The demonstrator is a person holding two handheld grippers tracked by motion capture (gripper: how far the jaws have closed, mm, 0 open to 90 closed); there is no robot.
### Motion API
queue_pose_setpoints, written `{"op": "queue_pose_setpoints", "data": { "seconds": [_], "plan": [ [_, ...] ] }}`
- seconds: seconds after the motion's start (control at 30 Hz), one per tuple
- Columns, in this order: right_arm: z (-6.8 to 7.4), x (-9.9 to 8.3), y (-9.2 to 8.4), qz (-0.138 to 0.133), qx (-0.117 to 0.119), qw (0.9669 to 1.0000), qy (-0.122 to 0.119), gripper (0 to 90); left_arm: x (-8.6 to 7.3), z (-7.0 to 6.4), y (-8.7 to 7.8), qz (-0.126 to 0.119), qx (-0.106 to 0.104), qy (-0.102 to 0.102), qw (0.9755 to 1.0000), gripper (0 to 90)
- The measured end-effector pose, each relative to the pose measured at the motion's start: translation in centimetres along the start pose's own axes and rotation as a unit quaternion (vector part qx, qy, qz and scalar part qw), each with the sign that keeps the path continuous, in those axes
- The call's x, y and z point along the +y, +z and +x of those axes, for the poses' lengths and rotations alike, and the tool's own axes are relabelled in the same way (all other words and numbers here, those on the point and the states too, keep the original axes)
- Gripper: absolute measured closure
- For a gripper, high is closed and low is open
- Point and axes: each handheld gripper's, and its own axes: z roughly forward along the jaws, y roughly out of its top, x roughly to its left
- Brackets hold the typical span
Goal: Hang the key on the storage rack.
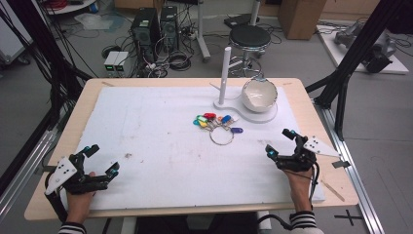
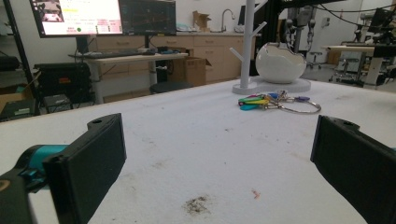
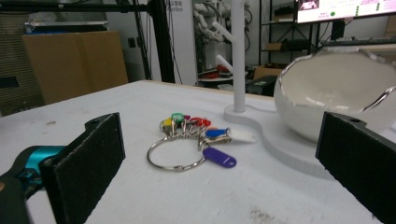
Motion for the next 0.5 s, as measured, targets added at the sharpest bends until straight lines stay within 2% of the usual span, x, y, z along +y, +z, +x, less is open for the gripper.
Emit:
{"op": "queue_pose_setpoints", "data": {
  "seconds": [0.1,0.17,0.33,0.37,0.4,0.5],
  "plan": [
    [-0.3,2.0,0.2,0.009,0.005,0.9999,-0.011,0.8,0.0,0.1,0.0,0.002,0.0,-0.003,1.0,3.7],
    [-0.4,3.4,0.6,0.02,0.017,0.9996,-0.008,0.8,0.0,0.1,0.1,0.003,0.0,-0.002,1.0,3.7],
    [-0.4,7.2,2.2,0.052,0.044,0.9972,-0.031,0.8,0.1,0.1,0.1,0.008,0.0,-0.001,1.0,3.8],
    [-0.4,7.2,2.2,0.052,0.044,0.9972,-0.031,0.8,0.1,0.1,0.2,0.009,0.0,0.0,1.0,3.8],
    [-0.4,8.4,3.1,0.065,0.059,0.9953,-0.042,0.8,0.1,0.1,0.2,0.011,0.0,0.0,0.9999,3.8],
    [0.0,9.9,4.4,0.091,0.08,0.9911,-0.054,0.8,0.1,0.1,0.2,0.01,-0.001,-0.002,0.9999,3.7]
  ]
}}
